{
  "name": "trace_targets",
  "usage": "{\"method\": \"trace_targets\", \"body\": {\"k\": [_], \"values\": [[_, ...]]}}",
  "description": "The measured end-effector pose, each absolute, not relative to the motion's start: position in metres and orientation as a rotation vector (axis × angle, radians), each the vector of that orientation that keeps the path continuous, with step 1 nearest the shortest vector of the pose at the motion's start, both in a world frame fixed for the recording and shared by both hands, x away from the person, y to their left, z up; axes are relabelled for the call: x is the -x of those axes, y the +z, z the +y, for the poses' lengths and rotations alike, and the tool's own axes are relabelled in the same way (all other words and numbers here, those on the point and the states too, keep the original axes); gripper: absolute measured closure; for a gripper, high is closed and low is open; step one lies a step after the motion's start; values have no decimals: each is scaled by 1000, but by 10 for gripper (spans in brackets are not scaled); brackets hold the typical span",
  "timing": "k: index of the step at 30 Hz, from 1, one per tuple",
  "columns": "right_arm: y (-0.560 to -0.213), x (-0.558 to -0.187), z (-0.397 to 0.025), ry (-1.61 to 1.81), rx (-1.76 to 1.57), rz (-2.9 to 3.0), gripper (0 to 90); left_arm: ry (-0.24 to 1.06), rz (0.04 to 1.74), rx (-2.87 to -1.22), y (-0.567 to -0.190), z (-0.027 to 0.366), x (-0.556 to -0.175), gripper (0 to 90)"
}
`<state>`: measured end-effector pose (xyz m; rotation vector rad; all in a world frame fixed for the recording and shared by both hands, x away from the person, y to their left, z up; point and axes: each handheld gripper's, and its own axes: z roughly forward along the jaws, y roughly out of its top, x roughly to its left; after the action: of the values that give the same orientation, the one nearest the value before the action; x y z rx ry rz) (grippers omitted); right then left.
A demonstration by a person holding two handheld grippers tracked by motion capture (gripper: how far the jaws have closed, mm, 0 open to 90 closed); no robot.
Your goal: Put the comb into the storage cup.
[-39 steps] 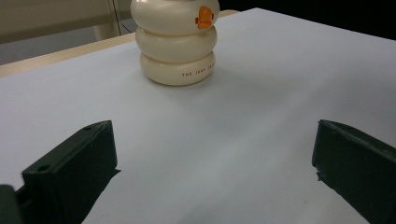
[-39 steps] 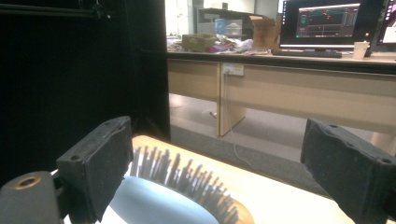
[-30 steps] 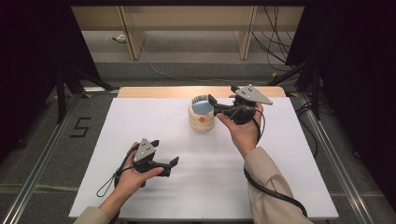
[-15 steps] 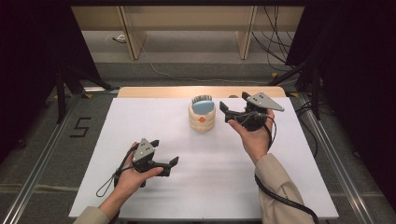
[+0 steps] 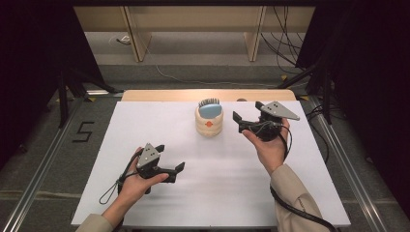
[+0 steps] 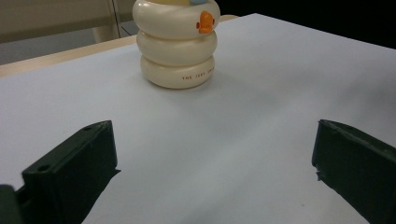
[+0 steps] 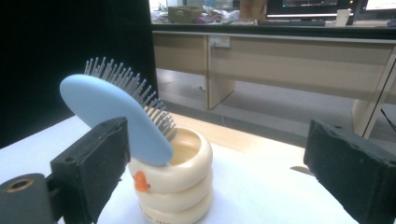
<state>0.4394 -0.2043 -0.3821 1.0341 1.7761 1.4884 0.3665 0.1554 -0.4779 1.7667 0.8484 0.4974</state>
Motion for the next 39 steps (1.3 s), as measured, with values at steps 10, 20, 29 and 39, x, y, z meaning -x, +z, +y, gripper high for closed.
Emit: {"method": "trace_targets", "body": {"k": [10, 20, 29, 39], "values": [[-388, -430, -210, 1471, -1032, 1809, 81, 500, 845, -1767, -477, 156, -365, 0], [-392, -420, -219, 1454, -1035, 1831, 80, 505, 842, -1764, -475, 157, -364, 0], [-396, -412, -227, 1439, -1037, 1848, 80, 508, 839, -1768, -475, 157, -363, 0], [-401, -405, -231, 1428, -1040, 1871, 80, 521, 844, -1763, -475, 164, -359, 0]]}}
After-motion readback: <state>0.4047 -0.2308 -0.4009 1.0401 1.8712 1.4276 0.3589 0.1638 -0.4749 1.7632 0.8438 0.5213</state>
